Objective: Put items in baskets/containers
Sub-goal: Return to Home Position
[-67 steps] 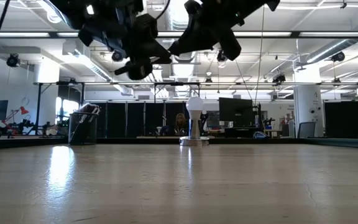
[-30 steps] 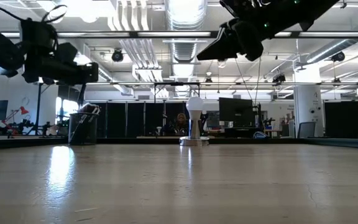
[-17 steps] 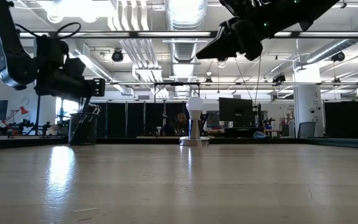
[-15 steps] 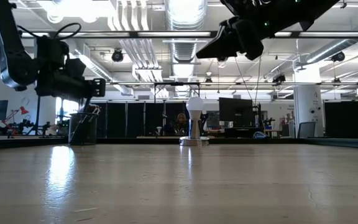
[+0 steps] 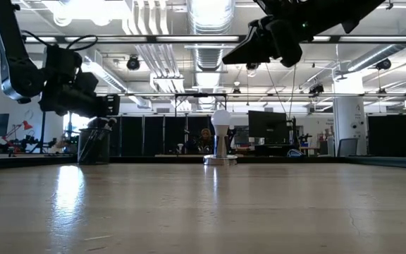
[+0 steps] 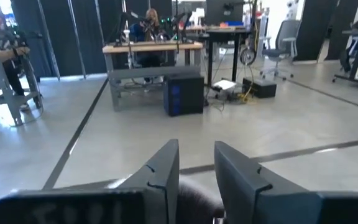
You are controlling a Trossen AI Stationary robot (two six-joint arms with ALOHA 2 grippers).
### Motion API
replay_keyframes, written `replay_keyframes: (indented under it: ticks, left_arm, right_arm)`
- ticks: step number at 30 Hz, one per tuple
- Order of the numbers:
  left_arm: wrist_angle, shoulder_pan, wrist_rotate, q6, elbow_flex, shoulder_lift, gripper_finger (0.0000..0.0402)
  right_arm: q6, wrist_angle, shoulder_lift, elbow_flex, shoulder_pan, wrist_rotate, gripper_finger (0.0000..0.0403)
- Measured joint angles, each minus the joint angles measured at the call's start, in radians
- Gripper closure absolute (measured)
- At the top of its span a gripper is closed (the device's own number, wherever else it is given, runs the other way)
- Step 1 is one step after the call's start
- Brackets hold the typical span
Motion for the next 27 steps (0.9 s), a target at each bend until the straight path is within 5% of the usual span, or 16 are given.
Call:
replay_keyframes:
  ticks: [9,15,22,27]
  left_arm:
    - [-0.047,-0.005,0.013,-0.012,-0.002,-0.028,0.0362]
    - [-0.226,-0.077,0.061,-0.024,-0.004,-0.201,0.0399]
    - [-0.512,-0.302,0.32,-0.044,-0.007,-0.46,0.0401]
    - [-0.627,-0.531,0.348,-0.041,-0.007,-0.566,0.0401]
  right_arm:
    - [0.01,0.0,0.0,0.0,0.003,0.0,0.0394]
    - [0.092,-0.047,-0.011,-0.005,0.002,-0.008,0.0394]
    - [0.218,0.141,-0.031,-0.147,-0.018,-0.173,0.0394]
    - [0.278,0.216,-0.125,-0.265,-0.02,-0.193,0.0394]
